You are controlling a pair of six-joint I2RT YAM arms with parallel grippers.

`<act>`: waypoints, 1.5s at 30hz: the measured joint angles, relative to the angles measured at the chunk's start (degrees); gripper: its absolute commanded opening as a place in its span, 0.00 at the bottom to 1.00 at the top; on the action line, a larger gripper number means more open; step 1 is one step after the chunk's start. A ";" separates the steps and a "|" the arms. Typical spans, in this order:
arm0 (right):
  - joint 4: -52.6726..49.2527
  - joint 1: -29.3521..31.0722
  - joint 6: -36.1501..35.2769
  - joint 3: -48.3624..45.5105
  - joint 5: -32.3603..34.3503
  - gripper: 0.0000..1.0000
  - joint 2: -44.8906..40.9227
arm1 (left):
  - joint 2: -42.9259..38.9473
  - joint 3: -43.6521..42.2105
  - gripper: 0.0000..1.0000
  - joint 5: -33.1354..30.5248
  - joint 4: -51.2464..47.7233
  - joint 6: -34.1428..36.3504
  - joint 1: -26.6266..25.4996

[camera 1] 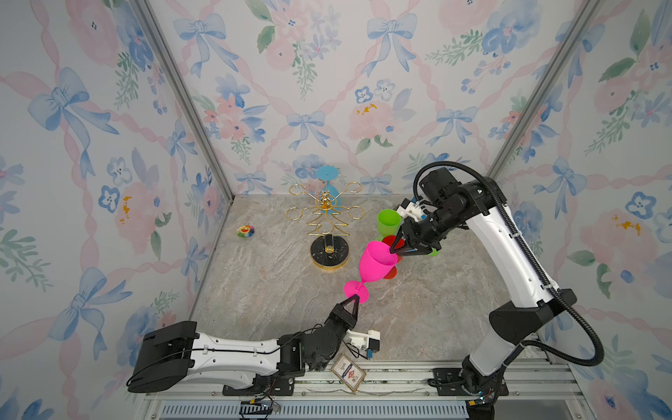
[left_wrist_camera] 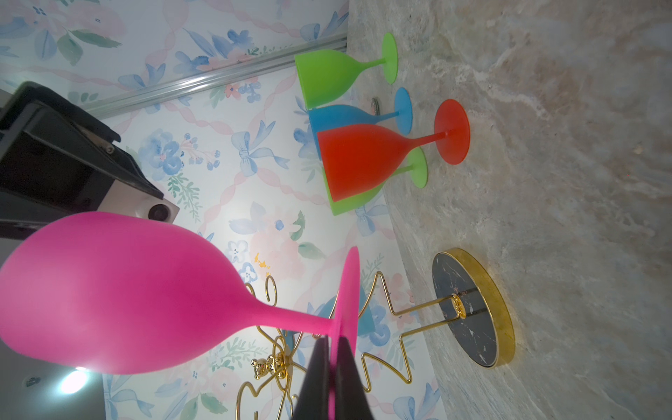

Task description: Take the wine glass off the wine glass rack

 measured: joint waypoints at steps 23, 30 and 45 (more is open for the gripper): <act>-0.02 1.81 -1.03 -1.27 1.68 0.04 0.00 | 1.16 -0.04 0.00 -0.55 1.33 1.33 0.00; -0.02 1.81 -1.27 -1.27 2.91 0.00 0.00 | 1.16 -0.09 0.18 -0.55 1.68 2.23 0.02; 0.00 1.81 -1.90 -1.29 6.34 0.00 -0.02 | 0.55 -0.79 0.75 0.74 1.55 0.83 -0.28</act>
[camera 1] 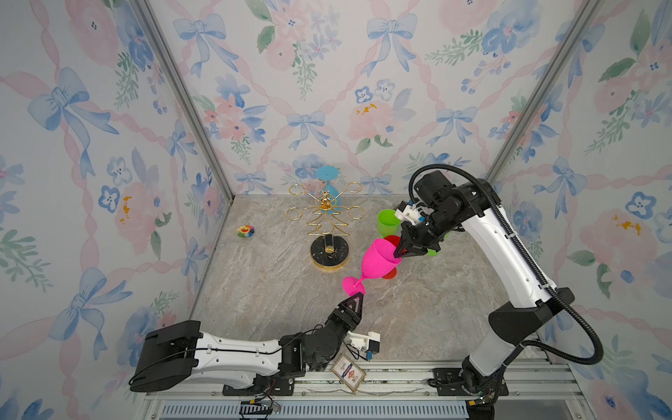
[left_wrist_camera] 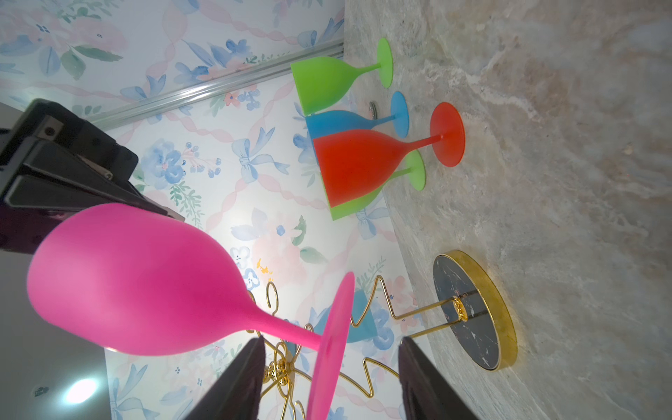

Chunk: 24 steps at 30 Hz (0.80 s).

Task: Take the wine glass off the wine glass rack
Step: 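Close the right gripper on the pink rim while left releases the foot, then lower the pink glass upright beside the red glass while left moves toward the rack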

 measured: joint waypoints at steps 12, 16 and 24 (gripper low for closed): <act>0.09 0.00 -0.37 -9.35 10.95 0.00 -4.85 | -2.93 5.20 0.98 -0.13 -1.68 -18.23 -2.75; 0.11 0.00 -0.37 -13.86 14.88 0.00 -8.11 | -3.52 11.37 0.98 0.04 -6.82 -30.03 -2.75; 2.01 -0.55 -0.20 -21.51 24.04 0.00 -13.35 | -4.46 27.69 0.98 2.80 -23.06 -55.52 -2.16</act>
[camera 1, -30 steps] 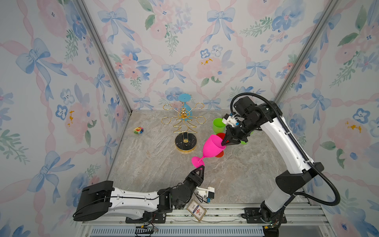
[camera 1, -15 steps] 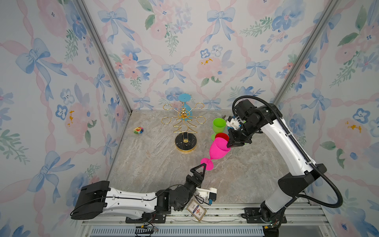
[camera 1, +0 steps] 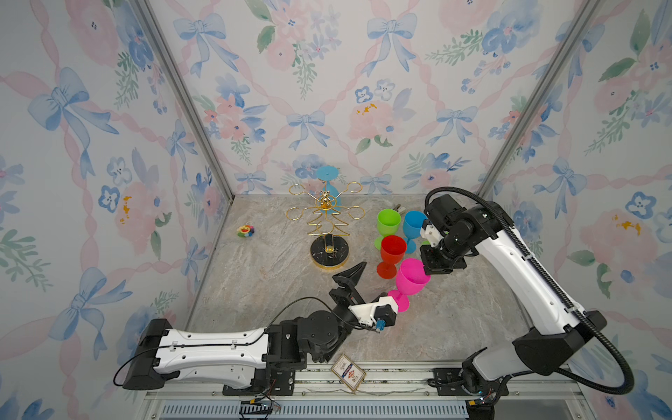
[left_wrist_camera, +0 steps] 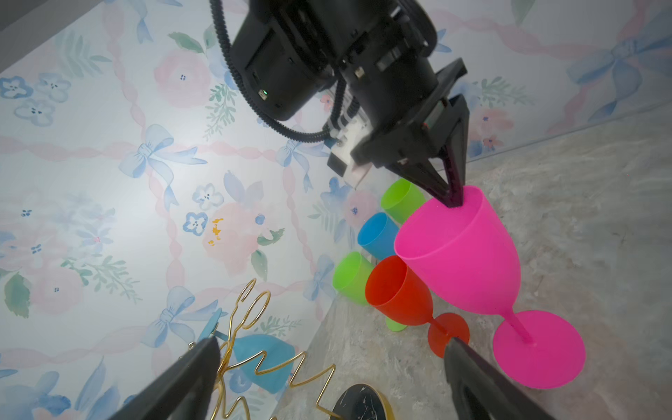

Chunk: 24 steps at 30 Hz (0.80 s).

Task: Take the wine glass off the wine glass rack
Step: 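Lower the pink glass upright beside the red glass while left moves toward the rack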

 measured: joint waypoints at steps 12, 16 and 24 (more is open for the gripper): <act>6.29 -5.81 -0.90 -5.33 8.02 0.00 -1.14 | 0.87 14.34 0.98 2.73 -19.15 -28.48 10.23; 8.37 -9.46 -1.77 -7.30 7.98 0.00 -1.44 | -0.20 16.39 0.98 6.62 -24.24 -35.69 18.14; 13.79 -13.05 -3.15 -7.52 6.91 0.00 -0.46 | 1.62 18.75 0.98 13.33 -31.69 -43.78 33.24</act>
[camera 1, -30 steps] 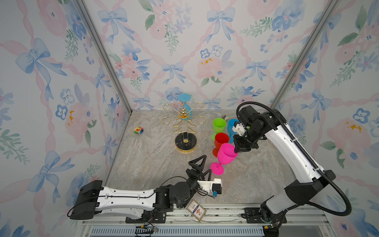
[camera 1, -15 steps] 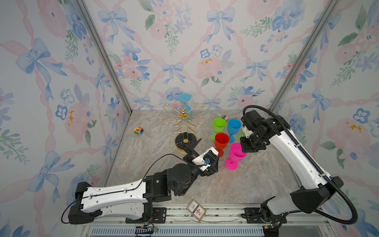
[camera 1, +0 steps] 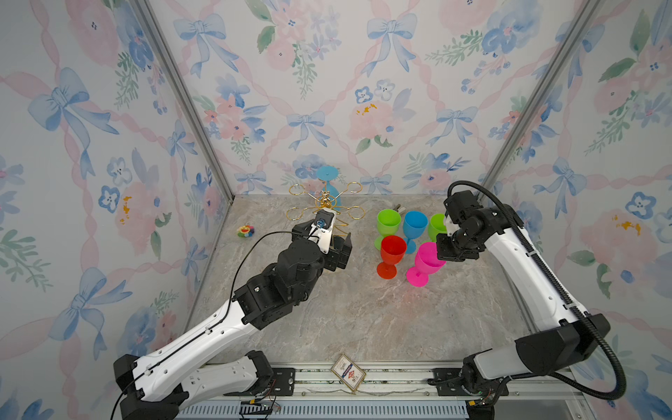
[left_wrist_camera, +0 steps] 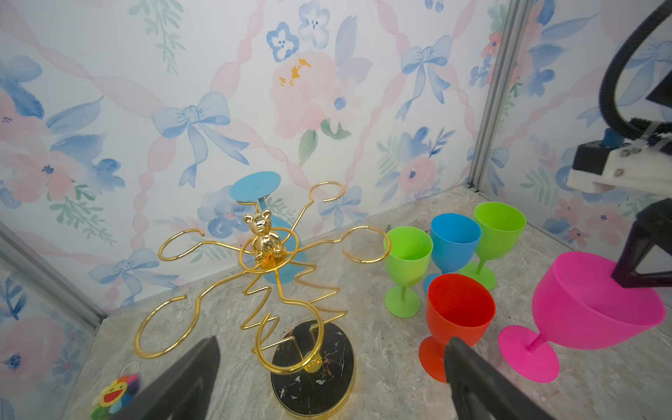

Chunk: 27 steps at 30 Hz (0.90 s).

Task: Take the wine glass off the wine glass rack
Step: 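Lower the pink glass upright beside the red glass while left moves toward the rack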

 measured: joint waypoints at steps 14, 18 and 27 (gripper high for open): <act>7.63 -3.41 -1.84 0.00 -0.04 0.00 7.76 | -0.98 -0.37 0.98 8.39 -2.89 -3.87 20.37; 8.90 -3.43 -1.99 0.00 -0.46 0.00 10.05 | -2.97 -1.68 0.98 8.87 -3.72 -4.13 20.96; 10.32 -3.52 -2.01 0.61 -1.53 0.00 13.73 | -4.35 -2.38 0.98 9.22 -4.37 -4.11 21.73</act>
